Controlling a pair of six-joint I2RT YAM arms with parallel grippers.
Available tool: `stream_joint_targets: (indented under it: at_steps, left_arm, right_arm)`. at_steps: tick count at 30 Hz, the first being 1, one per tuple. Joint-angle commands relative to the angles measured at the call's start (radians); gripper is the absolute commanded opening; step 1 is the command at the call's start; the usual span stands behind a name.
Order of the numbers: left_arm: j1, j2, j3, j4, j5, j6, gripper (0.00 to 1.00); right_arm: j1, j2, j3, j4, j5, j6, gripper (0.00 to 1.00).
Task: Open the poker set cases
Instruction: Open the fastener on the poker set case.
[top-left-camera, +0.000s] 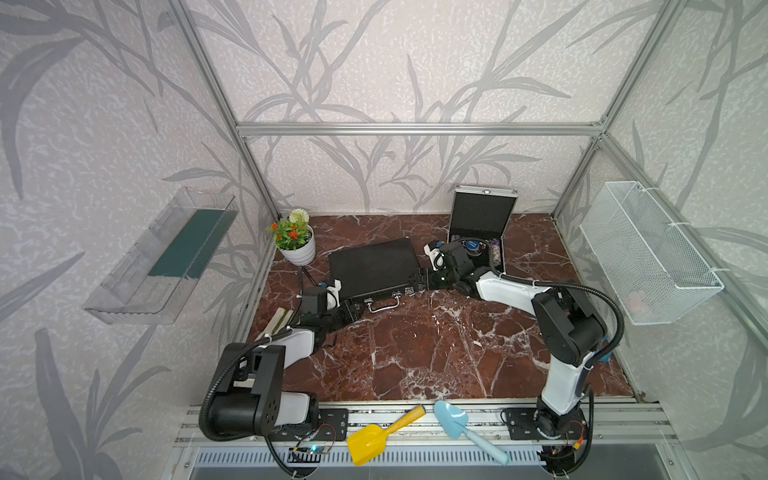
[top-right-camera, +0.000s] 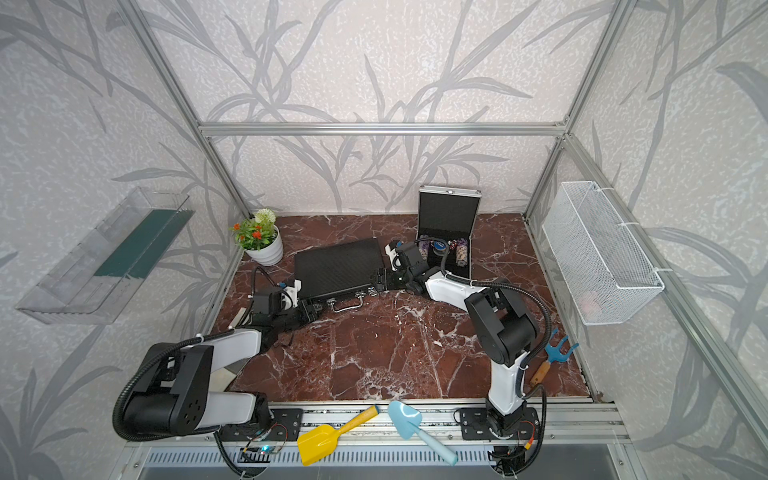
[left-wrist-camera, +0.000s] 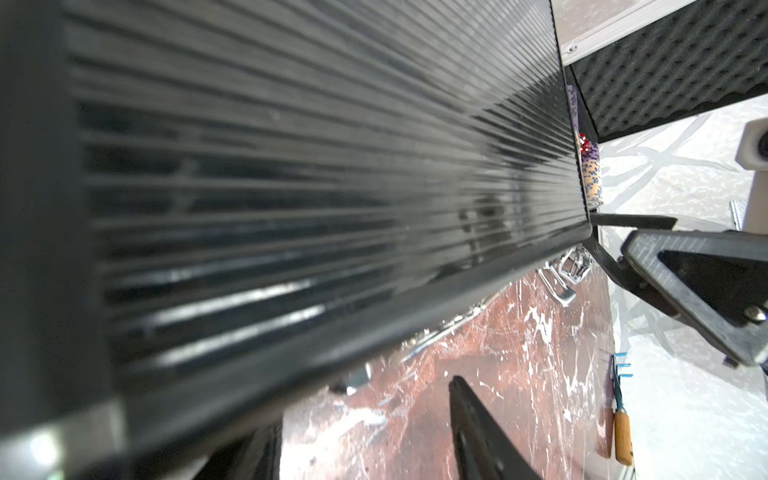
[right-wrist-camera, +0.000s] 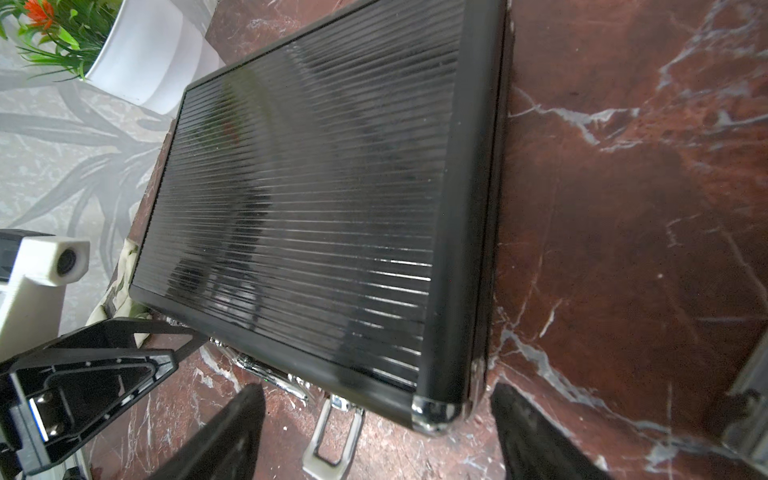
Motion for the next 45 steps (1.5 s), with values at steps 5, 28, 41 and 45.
stream_joint_targets:
  at_steps: [5,28,41,45]
  left_arm:
    - [-0.006,-0.089,0.005,0.077,0.086,-0.015,0.53]
    - [-0.006,-0.231,-0.05,0.01,0.057,-0.065,0.55]
    - [-0.006,-0.304,-0.087,0.004,0.03,-0.119,0.56]
    - [-0.007,-0.338,-0.087,-0.021,0.023,-0.125,0.57]
  right_arm:
    - [-0.001,0.022,0.026,-0.034,0.0,-0.005,0.86]
    - [-0.015,-0.039,-0.011,0.012,-0.019,0.034,0.88]
    - [-0.017,-0.07,-0.048,0.027,-0.041,0.07,0.88]
    - [-0.016,-0.097,-0.062,0.02,0.0,0.051,0.88]
